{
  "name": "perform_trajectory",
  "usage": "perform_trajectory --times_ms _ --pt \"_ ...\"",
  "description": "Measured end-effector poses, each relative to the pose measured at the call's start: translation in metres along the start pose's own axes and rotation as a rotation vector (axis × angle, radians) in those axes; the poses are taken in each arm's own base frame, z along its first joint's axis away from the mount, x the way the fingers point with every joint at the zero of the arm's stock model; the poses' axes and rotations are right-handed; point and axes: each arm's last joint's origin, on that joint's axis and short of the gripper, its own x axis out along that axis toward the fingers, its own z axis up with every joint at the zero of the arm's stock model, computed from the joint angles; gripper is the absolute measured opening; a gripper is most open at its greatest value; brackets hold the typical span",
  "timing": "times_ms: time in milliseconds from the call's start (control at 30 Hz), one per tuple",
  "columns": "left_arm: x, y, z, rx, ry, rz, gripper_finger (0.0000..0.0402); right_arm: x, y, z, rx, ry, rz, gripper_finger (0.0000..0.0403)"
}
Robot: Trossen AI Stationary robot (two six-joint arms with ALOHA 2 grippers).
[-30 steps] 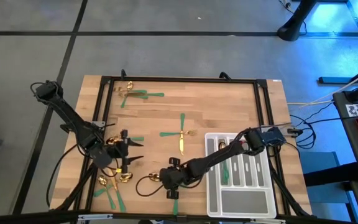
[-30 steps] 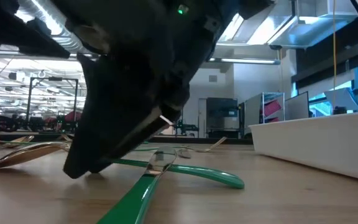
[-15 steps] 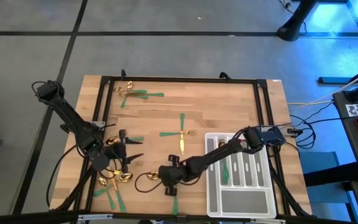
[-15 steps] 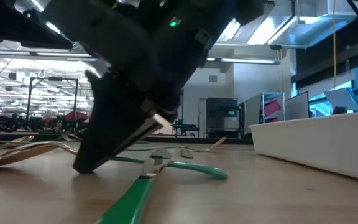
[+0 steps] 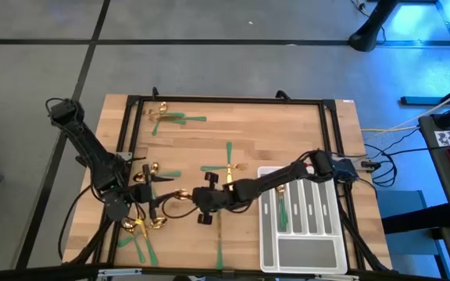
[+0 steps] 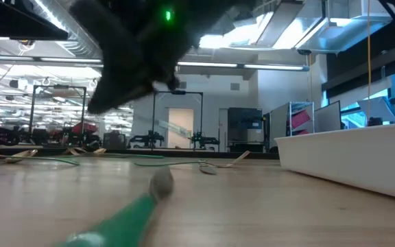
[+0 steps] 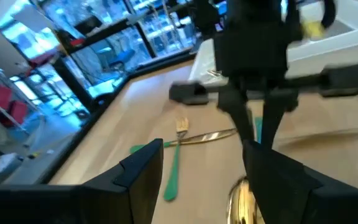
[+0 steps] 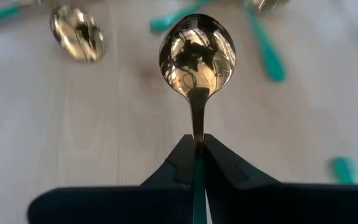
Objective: Sort silverware
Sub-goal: Put the bottom right green spoon into the silverware rack
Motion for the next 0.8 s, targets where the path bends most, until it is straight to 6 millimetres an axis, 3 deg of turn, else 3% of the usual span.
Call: perform_trajectory --times_ms 267,333,433,567,800 --pt "-0.007 -0.002 0.000 0.023 -0.029 0.021 0.0211 -0.038 -0.013 0.015 -0.056 0.027 -0.159 0.0015" --pt "-0.009 -0.002 0.000 0.021 -0.032 0.014 0.0211 -0.044 -0.013 0.007 -0.042 0.048 -0.163 0.0014" --pt "-0.008 -0.003 0.001 0.019 -0.033 0.007 0.0211 -0.043 -0.008 -0.025 0.023 0.086 -0.140 0.0009" --pt "0.005 -0.002 0.003 0.016 -0.003 0.003 0.0211 -0.040 0.001 -0.058 0.161 0.016 -0.042 0.0014" --pt "0.046 0.000 0.007 -0.019 0.032 -0.088 0.0211 -0.076 0.015 -0.049 0.237 -0.150 0.120 0.0013"
